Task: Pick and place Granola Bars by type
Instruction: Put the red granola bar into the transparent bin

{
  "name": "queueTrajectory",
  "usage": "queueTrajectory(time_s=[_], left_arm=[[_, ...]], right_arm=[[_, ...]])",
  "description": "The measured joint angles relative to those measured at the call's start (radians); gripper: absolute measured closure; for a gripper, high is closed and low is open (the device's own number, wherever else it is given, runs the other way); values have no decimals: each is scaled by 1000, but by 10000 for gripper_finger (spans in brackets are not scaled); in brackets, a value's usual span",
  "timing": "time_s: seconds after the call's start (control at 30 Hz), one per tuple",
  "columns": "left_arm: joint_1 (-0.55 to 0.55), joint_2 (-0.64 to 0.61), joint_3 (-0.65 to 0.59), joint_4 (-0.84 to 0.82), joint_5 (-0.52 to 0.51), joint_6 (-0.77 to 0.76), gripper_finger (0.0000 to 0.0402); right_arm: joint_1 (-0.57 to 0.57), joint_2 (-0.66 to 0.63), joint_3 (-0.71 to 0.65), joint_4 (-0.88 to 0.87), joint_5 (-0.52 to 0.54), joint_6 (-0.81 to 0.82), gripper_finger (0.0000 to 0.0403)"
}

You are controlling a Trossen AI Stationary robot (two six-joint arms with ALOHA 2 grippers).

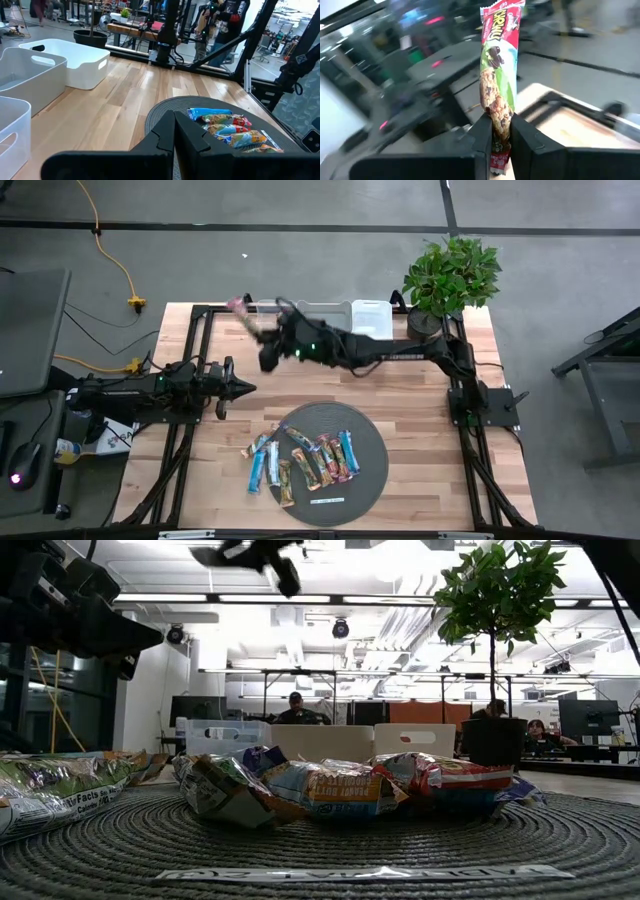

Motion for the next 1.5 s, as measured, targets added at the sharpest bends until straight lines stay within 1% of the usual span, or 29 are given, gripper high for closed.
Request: queueTrajectory(time_s=[0.07, 0.33, 0.57, 0.77, 0.97, 1.17, 1.3, 1.5], left_arm=[[0, 0, 0, 0, 0, 0, 401], [0, 0, 0, 0, 0, 0, 401], [0, 0, 0, 0, 0, 0, 401], [0, 0, 0, 0, 0, 0, 401], [0, 0, 0, 0, 0, 0, 401], [0, 0, 0, 0, 0, 0, 401], [0, 0, 0, 0, 0, 0, 401], [0, 0, 0, 0, 0, 0, 401]], right_arm=[[-34, 11, 0, -13, 13, 54, 371], [-132, 89, 0, -27, -14, 222, 369], [-161, 188, 0, -32, -30, 420, 370], [-168, 254, 0, -43, -29, 529, 367], [-195, 289, 0, -48, -59, 611, 370], [-214, 289, 0, -76, -80, 632, 367], [-220, 289, 0, -99, -101, 704, 370], [-220, 289, 0, -104, -105, 752, 370]])
